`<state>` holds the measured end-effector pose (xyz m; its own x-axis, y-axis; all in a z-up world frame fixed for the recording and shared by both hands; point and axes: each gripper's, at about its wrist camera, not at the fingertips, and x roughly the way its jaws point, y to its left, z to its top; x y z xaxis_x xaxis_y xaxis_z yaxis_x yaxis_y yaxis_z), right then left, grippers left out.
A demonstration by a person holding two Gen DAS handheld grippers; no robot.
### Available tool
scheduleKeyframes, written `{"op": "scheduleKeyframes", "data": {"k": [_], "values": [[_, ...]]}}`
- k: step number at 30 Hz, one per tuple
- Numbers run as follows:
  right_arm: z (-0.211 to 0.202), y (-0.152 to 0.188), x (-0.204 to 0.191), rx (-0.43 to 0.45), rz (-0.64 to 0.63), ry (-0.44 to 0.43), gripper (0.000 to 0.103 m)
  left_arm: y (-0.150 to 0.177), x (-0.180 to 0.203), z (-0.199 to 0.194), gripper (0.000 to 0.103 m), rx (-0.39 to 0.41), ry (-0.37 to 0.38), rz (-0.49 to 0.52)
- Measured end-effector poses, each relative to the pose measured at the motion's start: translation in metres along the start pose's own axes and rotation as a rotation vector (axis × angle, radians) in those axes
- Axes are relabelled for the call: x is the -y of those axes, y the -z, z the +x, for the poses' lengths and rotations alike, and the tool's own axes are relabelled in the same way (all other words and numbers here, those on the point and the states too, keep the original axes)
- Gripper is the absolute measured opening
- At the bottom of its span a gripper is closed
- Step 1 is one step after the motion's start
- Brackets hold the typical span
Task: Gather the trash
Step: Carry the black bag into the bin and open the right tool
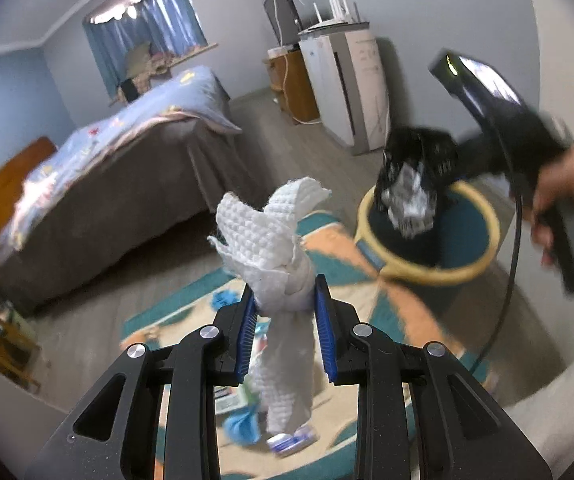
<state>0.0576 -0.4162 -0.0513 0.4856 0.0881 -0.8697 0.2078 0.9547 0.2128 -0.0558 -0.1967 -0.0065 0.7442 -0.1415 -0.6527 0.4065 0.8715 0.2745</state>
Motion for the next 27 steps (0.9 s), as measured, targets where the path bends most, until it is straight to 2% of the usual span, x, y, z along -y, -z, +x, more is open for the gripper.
{"op": "scheduleKeyframes", "data": {"k": [3,16,22,24,27], "values": [[0.002,-0.002,0.012,-0.004,0.02,-0.004,0.018,-0.021,0.009,0.012,0.029,0.006,-0.015,0.031],[0.021,-0.01,0.068,-0.007,0.094,0.029,0.018,-0.075,0.055,0.094,0.029,-0.041,0.049,0.121],[0.042,-0.012,0.082,-0.045,0.116,0.057,0.018,-0.082,0.071,0.141,0.029,-0.099,0.114,0.119],[0.048,-0.014,0.081,-0.056,0.11,0.069,0.018,-0.081,0.073,0.161,0.031,-0.127,0.172,0.095],[0.053,-0.016,0.081,-0.059,0.112,0.082,0.018,-0.079,0.078,0.181,0.031,-0.149,0.206,0.066]]}}
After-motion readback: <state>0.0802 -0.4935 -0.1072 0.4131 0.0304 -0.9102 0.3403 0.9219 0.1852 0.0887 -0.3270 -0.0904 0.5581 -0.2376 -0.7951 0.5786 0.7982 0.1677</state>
